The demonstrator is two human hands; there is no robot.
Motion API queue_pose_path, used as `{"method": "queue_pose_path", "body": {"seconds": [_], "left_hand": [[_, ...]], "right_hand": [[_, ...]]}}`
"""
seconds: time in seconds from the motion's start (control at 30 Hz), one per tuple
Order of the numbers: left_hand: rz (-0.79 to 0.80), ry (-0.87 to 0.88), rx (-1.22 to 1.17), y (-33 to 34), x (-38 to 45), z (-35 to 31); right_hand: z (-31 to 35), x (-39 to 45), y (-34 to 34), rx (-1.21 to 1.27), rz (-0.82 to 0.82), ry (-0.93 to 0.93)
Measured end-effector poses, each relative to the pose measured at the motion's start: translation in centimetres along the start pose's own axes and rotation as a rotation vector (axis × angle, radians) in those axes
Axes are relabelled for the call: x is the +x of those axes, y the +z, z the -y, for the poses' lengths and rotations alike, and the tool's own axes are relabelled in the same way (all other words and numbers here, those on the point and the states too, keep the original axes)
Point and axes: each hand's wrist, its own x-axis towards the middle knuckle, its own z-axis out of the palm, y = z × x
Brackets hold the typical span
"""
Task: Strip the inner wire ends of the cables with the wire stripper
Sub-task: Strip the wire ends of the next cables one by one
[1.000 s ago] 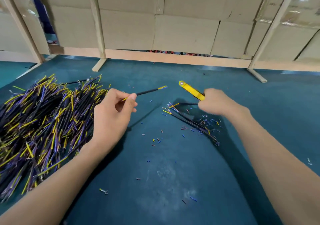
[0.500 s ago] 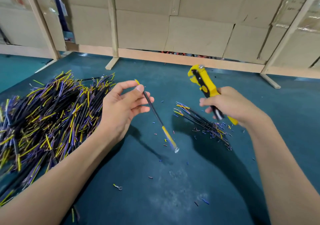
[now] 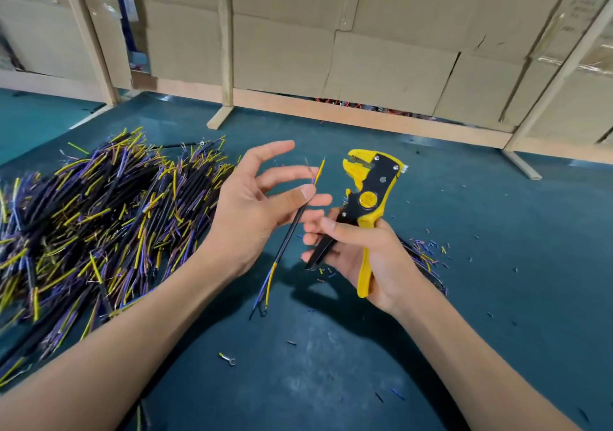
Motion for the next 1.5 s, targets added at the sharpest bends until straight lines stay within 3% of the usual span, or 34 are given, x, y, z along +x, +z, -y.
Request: {"method": "queue_pose_path", "body": {"seconds": [0.2, 0.5, 0.6, 0.7, 0.77, 1.07, 1.5], "left_hand": [[-0.029, -0.005, -0.024, 0.5, -0.3, 0.6], [-0.1, -0.024, 0.071, 0.8, -0.3, 1.0], [-0.066, -0.232, 0.117, 0.6, -0.2, 0.6], [0.147, -0.562, 0.169, 0.3, -0.4, 0.2], [0.293, -0.651, 0.214, 0.2, -0.8, 0.3], [0.437, -0.636, 0.247, 0.1, -1.1, 0.8], [0.397, -0.612, 0.256, 0.0, -1.0, 1.3]], "right_hand": [[-1.0, -0.4, 0.6, 0.025, 0.057, 0.044], [-1.2, -0.3, 1.2, 0.104, -0.008, -0.079], [0.1, 0.0, 0.1, 0.141, -0.072, -0.111], [1.6, 0.1, -1.8, 0.157, -0.141, -0.14], [2.3, 0.2, -2.9, 0.173, -0.158, -0.157], [1.8, 0.6, -4.1, 0.131, -0.138, -0.13], [1.5, 0.7, -4.2, 0.137, -0.123, -0.154]]}}
